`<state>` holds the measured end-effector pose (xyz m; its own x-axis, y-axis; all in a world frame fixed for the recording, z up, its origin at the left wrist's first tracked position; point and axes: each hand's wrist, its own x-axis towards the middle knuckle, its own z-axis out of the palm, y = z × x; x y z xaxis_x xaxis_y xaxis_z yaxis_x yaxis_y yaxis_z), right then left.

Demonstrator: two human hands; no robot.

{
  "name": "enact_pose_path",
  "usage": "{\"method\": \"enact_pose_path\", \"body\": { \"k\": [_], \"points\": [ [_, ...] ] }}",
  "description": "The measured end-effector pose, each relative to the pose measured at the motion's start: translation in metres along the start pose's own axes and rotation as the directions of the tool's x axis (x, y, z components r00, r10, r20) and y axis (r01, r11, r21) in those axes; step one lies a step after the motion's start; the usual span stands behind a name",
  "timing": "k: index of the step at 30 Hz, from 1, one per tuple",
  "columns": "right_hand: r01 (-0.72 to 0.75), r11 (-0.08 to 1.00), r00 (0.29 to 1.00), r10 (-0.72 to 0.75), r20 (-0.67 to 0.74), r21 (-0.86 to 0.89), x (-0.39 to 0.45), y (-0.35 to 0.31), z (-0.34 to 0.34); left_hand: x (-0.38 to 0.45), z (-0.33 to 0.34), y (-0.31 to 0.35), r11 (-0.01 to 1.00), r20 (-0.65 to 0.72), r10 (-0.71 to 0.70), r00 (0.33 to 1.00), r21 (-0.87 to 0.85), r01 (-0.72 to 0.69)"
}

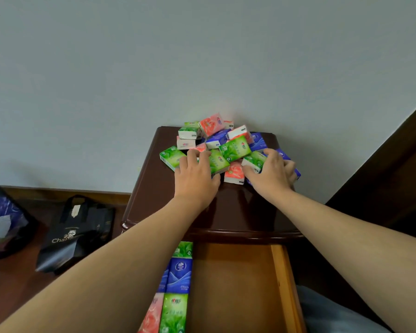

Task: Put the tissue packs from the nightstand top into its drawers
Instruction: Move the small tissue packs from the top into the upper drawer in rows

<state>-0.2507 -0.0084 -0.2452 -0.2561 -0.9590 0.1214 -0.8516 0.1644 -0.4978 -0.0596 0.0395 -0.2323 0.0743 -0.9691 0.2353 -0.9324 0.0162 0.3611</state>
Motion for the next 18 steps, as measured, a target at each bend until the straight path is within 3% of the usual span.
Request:
{"method": "enact_pose_path", "body": {
  "k": [5,10,14,18],
  "points": [
    [-0.005,1.0,1.0,0.004,0.02,0.024,0.004,0.005,0.002,0.009,0.007,0.003,0.984,0.007,-0.034,0.999,-0.174,0.035],
    [0.106,0.99,0.992,-0.099,-0.074,0.095,-0.008,0.015,-0.011,0.001,0.005,0.001,0.968,-0.019,-0.023,1.0,-0.251,0.017],
    [0.226,0.932,0.974,-0.216,-0.065,0.284,-0.032,0.025,-0.024,-0.031,-0.001,-0.006,0.976,-0.068,0.0,0.998,-0.217,-0.014],
    [0.216,0.818,0.964,-0.265,0.016,0.533,-0.074,0.025,-0.034,-0.076,-0.01,-0.015,0.922,-0.101,-0.082,0.992,-0.386,0.037]
  ]
}}
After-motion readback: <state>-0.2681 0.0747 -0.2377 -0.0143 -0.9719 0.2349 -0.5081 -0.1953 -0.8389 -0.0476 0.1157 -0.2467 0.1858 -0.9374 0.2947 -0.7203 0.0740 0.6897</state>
